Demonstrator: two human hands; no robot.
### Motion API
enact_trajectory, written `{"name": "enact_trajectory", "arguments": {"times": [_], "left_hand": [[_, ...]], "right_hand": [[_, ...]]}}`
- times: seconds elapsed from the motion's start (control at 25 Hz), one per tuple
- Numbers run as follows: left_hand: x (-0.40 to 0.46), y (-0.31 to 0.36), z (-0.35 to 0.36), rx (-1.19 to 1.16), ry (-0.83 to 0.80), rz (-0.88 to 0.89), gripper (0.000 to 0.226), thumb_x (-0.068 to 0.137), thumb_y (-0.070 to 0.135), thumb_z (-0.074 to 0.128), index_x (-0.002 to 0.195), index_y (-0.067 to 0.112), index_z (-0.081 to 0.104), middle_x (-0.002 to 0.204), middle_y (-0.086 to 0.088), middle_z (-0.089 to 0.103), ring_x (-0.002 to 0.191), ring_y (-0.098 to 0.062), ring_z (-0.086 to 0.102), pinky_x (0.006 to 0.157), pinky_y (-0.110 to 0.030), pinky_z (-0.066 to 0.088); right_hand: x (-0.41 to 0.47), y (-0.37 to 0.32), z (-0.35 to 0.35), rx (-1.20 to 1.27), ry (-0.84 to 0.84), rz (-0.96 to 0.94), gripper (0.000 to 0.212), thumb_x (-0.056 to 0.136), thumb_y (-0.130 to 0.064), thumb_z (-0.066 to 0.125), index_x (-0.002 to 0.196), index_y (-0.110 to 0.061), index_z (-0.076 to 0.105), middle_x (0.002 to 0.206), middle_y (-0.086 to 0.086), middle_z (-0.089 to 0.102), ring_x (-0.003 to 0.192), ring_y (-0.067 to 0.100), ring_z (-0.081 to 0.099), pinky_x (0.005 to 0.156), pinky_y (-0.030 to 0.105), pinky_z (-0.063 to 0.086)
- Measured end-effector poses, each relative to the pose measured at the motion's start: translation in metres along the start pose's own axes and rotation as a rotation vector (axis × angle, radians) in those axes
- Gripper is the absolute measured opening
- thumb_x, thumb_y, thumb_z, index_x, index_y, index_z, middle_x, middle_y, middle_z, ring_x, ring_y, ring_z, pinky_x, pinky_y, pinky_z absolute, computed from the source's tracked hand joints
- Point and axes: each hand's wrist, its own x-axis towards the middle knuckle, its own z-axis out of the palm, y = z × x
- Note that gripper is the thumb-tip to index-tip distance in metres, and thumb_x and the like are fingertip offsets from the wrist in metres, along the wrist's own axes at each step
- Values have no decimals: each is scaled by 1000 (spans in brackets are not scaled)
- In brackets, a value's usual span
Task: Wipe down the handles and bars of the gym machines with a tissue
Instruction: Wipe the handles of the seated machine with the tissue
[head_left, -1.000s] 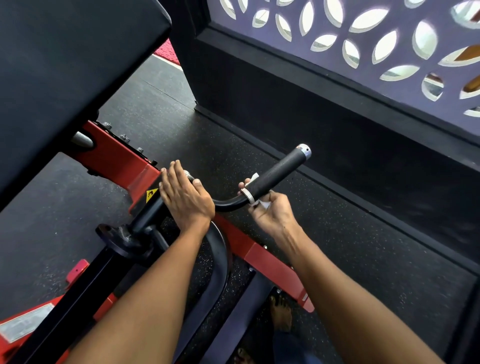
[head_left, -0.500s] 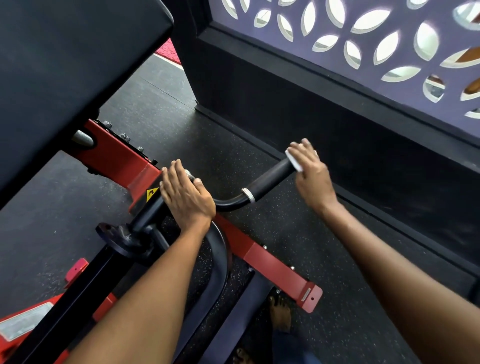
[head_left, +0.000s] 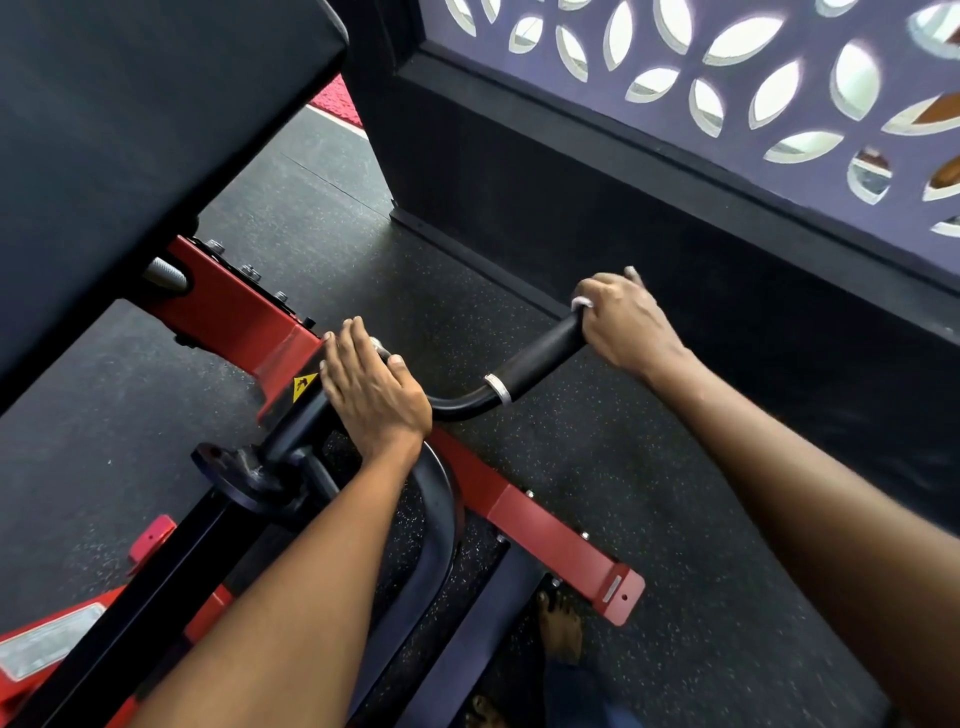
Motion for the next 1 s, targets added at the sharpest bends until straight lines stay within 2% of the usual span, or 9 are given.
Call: {"name": "enact_trajectory", "arguments": {"times": [0.08,0.2,0.36,0.52,0.64,0.72,0.8,0.92,1.0], "left_hand": [[0,0,0,0,-3,0,64,90,30,30,151,10,26,157,-8,27,147,-24,15,118,-40,6],[0,-1,0,-6,-3,3,63,91,29,31,151,9,26,157,-9,27,147,-25,15,118,-40,6],[0,-2,1,-8,1,-4,63,90,28,32,150,9,27,156,-9,28,147,-25,15,118,-40,7],[0,-2,2,-15,4,-3,62,91,28,33,150,10,27,156,-8,28,147,-25,15,118,-41,7],[0,-2,2,-17,13,-4,62,90,28,33,150,10,28,156,-8,29,147,-24,16,118,-41,7],[0,-1,2,-25,14,-1,62,90,28,33,150,10,29,156,-8,30,147,-24,16,118,-40,7],[0,-1,2,-25,16,0,63,90,28,33,150,10,29,155,-7,30,147,-24,16,118,-40,6],[0,-3,4,-18,21,-4,62,90,28,33,149,11,30,155,-7,31,146,-24,17,118,-39,7],[0,-2,4,-19,25,-2,62,90,28,34,149,11,30,155,-7,31,146,-24,18,118,-40,8]], "right_hand": [[5,-19,3,-97,-204,-43,28,91,-17,38,68,-13,53,85,5,61,91,23,60,107,33,27],[-3,-68,8,-121,-383,-40,30,92,-23,35,66,-16,50,78,6,59,85,28,61,78,30,41],[-57,-76,33,311,-147,-306,24,83,-3,43,90,-9,65,95,4,67,98,18,60,98,24,36],[-81,-59,17,973,177,119,33,85,7,45,91,-13,69,100,3,66,97,9,60,90,23,44],[-54,-47,7,1402,183,479,29,91,6,46,105,-15,59,117,11,52,103,24,60,81,38,57],[-45,-45,6,1237,153,503,31,89,3,51,110,-20,53,122,12,42,99,27,61,64,36,60],[-45,-42,9,962,130,433,28,88,-5,57,107,-25,54,116,9,39,97,25,59,59,29,59],[-51,-34,2,735,-20,307,30,81,-22,72,108,-22,60,126,4,30,108,19,47,83,26,52],[-53,-23,2,456,-128,168,44,79,-13,73,119,-17,55,137,3,22,107,19,45,90,29,47]]}}
